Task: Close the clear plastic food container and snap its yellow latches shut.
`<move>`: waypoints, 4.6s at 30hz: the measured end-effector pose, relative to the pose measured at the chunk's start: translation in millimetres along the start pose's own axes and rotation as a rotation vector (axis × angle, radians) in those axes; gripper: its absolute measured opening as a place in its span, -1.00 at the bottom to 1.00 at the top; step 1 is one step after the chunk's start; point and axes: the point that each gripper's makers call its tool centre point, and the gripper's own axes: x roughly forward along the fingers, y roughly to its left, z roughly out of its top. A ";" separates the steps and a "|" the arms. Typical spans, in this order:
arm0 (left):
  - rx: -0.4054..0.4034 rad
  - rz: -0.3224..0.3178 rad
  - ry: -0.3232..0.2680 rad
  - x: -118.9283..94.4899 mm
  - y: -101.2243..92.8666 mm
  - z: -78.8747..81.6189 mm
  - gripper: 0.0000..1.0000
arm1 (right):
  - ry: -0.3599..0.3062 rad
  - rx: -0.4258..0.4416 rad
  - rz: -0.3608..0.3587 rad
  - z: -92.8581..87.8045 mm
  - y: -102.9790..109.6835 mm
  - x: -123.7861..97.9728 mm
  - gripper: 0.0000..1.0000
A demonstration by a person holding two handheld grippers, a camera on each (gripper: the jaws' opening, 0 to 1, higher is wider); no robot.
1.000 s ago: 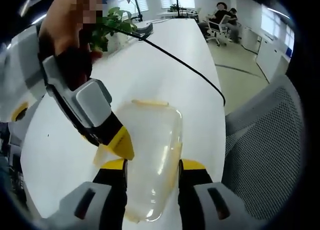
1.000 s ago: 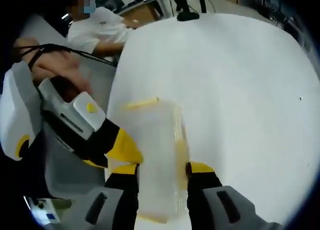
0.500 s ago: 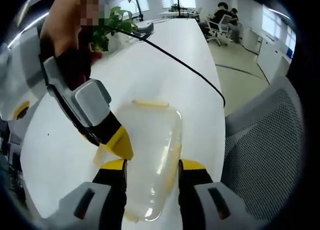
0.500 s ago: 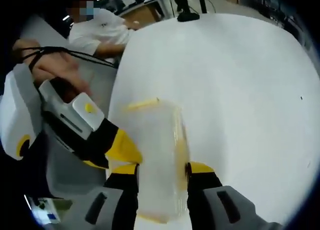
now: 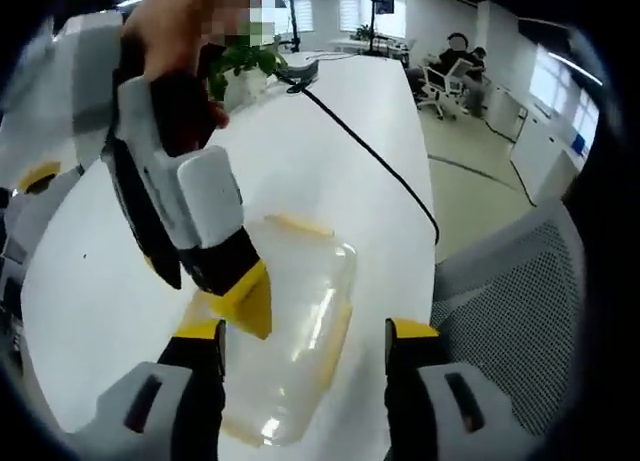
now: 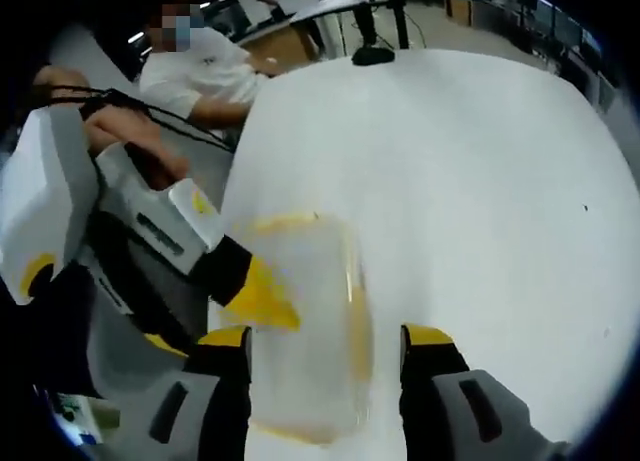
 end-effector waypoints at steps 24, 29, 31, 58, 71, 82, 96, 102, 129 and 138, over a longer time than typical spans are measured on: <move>0.053 -0.057 0.115 -3.6 12.4 -19.3 0.62 | -0.010 -0.062 -0.075 -32.8 17.4 2.5 0.47; 0.078 -0.059 0.131 -4.0 17.9 -22.9 0.60 | 0.008 -0.098 -0.088 -38.5 21.8 5.0 0.52; 0.074 -0.066 0.133 -4.7 19.0 -21.8 0.58 | 0.016 -0.105 -0.091 -41.7 22.2 5.8 0.55; 0.192 -0.091 0.245 2.0 34.3 -41.6 0.65 | 0.063 -0.181 -0.162 -54.8 22.2 15.1 0.64; 0.236 -0.097 0.287 10.3 39.3 -50.8 0.58 | 0.079 -0.182 -0.168 -60.3 19.8 21.9 0.60; 0.241 -0.074 0.306 14.5 40.9 -53.2 0.58 | 0.099 -0.171 -0.170 -60.2 19.6 24.0 0.58; 0.247 -0.073 0.328 14.3 39.7 -54.5 0.58 | 0.054 -0.158 -0.180 -59.3 21.8 23.9 0.59; 0.246 -0.075 0.314 11.2 40.4 -57.0 0.58 | 0.046 -0.154 -0.178 -56.0 21.9 25.0 0.59; 0.234 -0.099 0.255 -10.9 53.2 -89.1 0.61 | 0.096 -0.131 -0.200 -17.5 24.3 45.7 0.61; 0.224 -0.119 0.242 -19.6 55.0 -102.8 0.63 | 0.103 -0.125 -0.202 -3.6 26.4 54.1 0.62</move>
